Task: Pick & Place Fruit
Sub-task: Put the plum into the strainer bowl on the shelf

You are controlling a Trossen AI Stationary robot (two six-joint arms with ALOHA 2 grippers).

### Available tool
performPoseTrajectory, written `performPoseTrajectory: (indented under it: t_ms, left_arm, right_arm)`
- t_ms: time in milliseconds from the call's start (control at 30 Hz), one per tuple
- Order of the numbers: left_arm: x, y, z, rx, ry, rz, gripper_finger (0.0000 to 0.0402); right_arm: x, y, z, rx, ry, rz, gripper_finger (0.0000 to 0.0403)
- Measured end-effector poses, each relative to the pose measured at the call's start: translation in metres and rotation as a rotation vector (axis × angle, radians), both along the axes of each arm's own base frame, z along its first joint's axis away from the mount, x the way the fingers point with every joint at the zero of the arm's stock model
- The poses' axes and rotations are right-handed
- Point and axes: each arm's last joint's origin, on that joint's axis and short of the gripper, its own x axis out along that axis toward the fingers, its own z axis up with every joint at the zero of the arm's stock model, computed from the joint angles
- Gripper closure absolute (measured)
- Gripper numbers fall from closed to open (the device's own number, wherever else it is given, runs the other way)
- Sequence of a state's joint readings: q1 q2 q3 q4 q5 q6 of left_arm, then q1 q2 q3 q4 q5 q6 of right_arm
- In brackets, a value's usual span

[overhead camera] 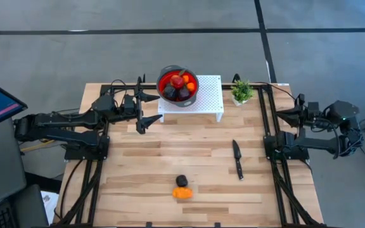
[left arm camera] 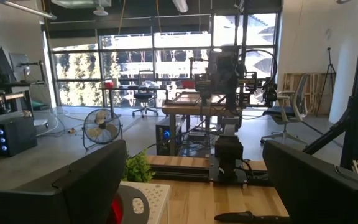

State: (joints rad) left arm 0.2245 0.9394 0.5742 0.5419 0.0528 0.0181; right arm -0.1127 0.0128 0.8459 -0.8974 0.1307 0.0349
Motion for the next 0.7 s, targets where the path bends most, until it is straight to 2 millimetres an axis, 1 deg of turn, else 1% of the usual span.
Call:
performPoseTrajectory:
  t_ms: [200, 367, 467, 533, 700]
  left_arm:
    - [0.0, 0.0, 0.002, 0.006, -0.021, 0.0, 0.0027]
    - [-0.004, -0.001, 0.016, 0.027, -0.175, -0.004, 0.0027]
    - [-0.01, -0.003, 0.031, -0.066, -0.342, -0.055, 0.0027]
    - [-0.012, -0.004, 0.039, -0.148, -0.415, -0.108, 0.0027]
    - [-0.013, -0.005, 0.042, -0.193, -0.434, -0.138, 0.0027]
  right_arm:
    - [0.0, 0.0, 0.0, 0.0, 0.0, 0.0, 0.0387]
    - [0.0, 0.0, 0.0, 0.0, 0.0, 0.0, 0.0383]
    - [0.0, 0.0, 0.0, 0.0, 0.0, 0.0, 0.0382]
    - [0.0, 0.0, 0.0, 0.0, 0.0, 0.0, 0.0383]
    - [0.0, 0.0, 0.0, 0.0, 0.0, 0.0, 0.0385]
